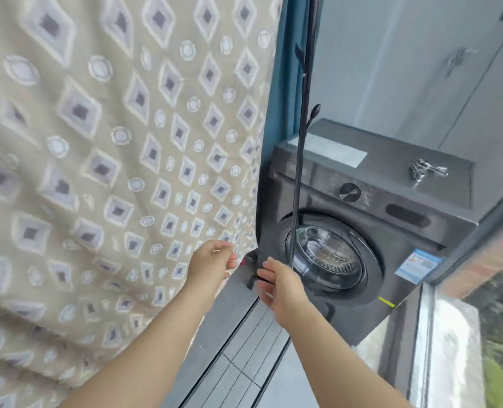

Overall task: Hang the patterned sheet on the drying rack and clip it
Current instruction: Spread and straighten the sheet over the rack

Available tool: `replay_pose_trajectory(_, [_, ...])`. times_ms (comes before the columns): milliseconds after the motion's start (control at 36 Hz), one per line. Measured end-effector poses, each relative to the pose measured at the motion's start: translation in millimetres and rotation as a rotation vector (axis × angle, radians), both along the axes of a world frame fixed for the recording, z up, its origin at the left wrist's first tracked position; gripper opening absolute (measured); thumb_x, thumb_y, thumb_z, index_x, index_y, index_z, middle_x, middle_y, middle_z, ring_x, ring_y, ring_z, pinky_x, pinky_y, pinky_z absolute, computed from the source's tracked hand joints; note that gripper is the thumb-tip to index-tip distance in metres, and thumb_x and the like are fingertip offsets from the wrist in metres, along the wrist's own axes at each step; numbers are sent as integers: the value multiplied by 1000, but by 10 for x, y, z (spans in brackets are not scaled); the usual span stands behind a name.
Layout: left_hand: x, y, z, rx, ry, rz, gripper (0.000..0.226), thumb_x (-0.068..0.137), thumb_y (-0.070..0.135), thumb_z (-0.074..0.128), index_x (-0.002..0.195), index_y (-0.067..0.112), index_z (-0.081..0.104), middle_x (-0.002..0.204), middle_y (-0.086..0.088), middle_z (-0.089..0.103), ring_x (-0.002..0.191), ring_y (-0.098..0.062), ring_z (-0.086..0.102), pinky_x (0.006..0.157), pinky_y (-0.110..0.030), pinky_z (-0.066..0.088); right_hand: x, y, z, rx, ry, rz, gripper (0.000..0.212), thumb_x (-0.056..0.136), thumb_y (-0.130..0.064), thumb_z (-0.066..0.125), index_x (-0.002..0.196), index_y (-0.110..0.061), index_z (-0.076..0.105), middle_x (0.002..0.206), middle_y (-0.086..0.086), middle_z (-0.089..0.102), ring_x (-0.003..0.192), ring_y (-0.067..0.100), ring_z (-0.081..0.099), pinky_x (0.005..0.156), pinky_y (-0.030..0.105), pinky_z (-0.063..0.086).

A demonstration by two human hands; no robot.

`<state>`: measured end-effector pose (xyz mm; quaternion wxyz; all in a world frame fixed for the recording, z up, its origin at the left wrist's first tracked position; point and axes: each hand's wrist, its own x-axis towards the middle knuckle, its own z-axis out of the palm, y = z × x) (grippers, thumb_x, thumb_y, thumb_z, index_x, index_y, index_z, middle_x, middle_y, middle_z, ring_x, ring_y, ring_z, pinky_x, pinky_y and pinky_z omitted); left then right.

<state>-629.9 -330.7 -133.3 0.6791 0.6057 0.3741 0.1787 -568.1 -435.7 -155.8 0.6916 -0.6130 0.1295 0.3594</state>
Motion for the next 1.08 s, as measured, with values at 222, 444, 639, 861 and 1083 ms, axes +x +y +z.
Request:
replay_pose_trajectory(222, [432,254,560,117,-101,-15,19,91,8,48,78,21,54,73,2,59,67,-10,56,63,-23,42,498,252,584,39,-130,28,10,92,-23,52,89,-16,58,87,1,61,69,14,52,64,25,42])
replay_pose_trajectory(444, [1175,742,1268,294,-205,-18,16,90,7,50,80,18,57,73,1,62,65,-9,57,63,-23,42,1328,754,1351,194,-309,67,8,91,-22,53,89,-16,59,92,3,63,78,18,57,70,27,46])
replay_pose_trajectory(639, [1916,1035,1831,439,-317,-43,21,91,8,52,77,22,56,75,0,62,64,-8,57,61,-20,43,2058,1040,1867,233,-447,112,6,89,-20,56,89,-15,59,78,1,61,69,16,54,68,27,45])
replay_pose_trajectory(861, [2336,1146,2482,545,-447,-45,20,91,4,51,79,21,57,74,-1,62,62,-9,56,59,-18,43,2670,1167,2626,360,-673,98,10,89,-15,56,81,-16,59,73,-2,59,61,11,51,65,24,43])
replay_pose_trajectory(1083, [2609,1119,3122,699,-526,71,21,90,3,52,77,19,56,69,0,60,55,-7,54,56,-19,41,3138,1310,3532,520,-960,237,10,91,-14,52,84,-18,58,86,-2,58,71,11,53,68,23,47])
